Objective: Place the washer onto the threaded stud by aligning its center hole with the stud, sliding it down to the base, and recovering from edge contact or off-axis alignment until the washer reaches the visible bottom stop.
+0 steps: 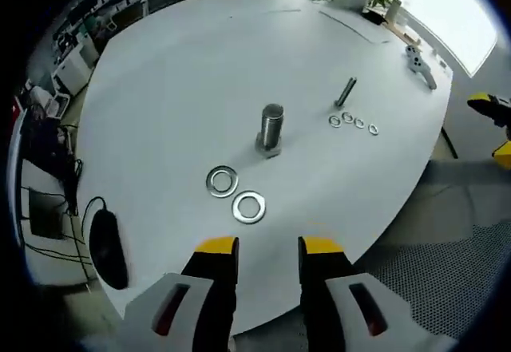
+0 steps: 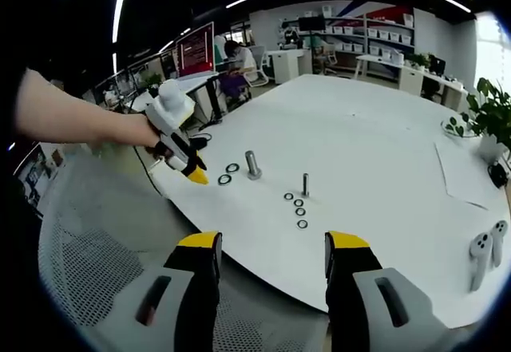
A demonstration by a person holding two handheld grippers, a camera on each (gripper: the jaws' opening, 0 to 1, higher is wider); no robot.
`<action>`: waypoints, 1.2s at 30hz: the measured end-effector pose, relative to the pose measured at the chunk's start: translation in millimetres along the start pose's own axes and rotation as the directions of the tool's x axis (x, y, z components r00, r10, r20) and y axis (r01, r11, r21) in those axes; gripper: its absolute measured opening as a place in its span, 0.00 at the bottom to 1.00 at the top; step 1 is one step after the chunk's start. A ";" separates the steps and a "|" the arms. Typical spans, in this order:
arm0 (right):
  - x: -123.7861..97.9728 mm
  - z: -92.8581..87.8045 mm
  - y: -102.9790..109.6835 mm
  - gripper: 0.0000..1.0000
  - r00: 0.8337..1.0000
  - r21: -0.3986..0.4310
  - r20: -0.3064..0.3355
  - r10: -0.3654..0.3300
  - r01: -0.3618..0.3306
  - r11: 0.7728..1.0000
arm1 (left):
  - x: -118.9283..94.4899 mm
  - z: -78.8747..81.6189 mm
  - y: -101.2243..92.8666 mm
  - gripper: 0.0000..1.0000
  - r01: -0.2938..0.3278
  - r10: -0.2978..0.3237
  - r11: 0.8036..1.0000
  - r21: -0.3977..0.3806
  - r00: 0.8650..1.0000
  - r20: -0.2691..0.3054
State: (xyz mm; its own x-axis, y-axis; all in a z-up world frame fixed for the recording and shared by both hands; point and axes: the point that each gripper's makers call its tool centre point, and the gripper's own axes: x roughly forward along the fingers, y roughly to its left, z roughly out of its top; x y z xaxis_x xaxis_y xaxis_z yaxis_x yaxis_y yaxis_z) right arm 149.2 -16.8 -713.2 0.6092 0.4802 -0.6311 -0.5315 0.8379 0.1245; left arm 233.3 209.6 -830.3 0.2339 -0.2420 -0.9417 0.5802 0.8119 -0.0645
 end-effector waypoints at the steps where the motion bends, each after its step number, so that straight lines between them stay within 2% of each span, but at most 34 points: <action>1: 0.1 -0.1 0.1 0.54 1.000 -0.001 -0.001 0.000 0.000 1.000 | 2.6 -0.2 1.1 0.28 0.001 -0.001 1.000 -0.003 1.000 -0.010; 5: 0.2 -0.3 -0.2 0.54 1.000 0.000 -0.001 0.000 0.000 1.000 | 14.1 0.3 6.2 0.28 -0.004 0.004 1.000 0.003 0.999 -0.054; 13: 0.4 -0.9 -1.2 0.54 1.000 0.003 -0.002 -0.002 0.002 1.000 | 28.7 2.4 15.0 0.28 -0.016 0.017 1.000 0.011 0.995 -0.101; 25: 0.5 -2.0 -2.0 0.53 1.000 0.002 -0.007 -0.004 0.004 1.000 | 39.3 10.0 18.5 0.27 -0.035 0.041 0.998 0.060 0.993 -0.110; 32: 0.4 -1.4 -2.1 0.53 1.000 0.000 -0.005 -0.005 0.005 1.000 | 39.2 9.8 21.7 0.23 -0.051 0.057 0.997 0.057 0.991 -0.119; 36: -3.2 5.9 -4.3 0.50 0.999 0.000 0.033 -0.015 0.015 1.000 | 39.9 10.1 20.4 0.25 -0.042 0.049 0.997 0.059 0.990 -0.134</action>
State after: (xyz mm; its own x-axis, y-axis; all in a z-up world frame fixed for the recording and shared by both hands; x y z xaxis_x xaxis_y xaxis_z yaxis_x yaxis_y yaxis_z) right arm 153.0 -20.4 -707.2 0.6365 0.4760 -0.6069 -0.5221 0.8451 0.1152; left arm 262.4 211.1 -865.9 0.1557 -0.1285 -0.9794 0.6149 0.7886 -0.0057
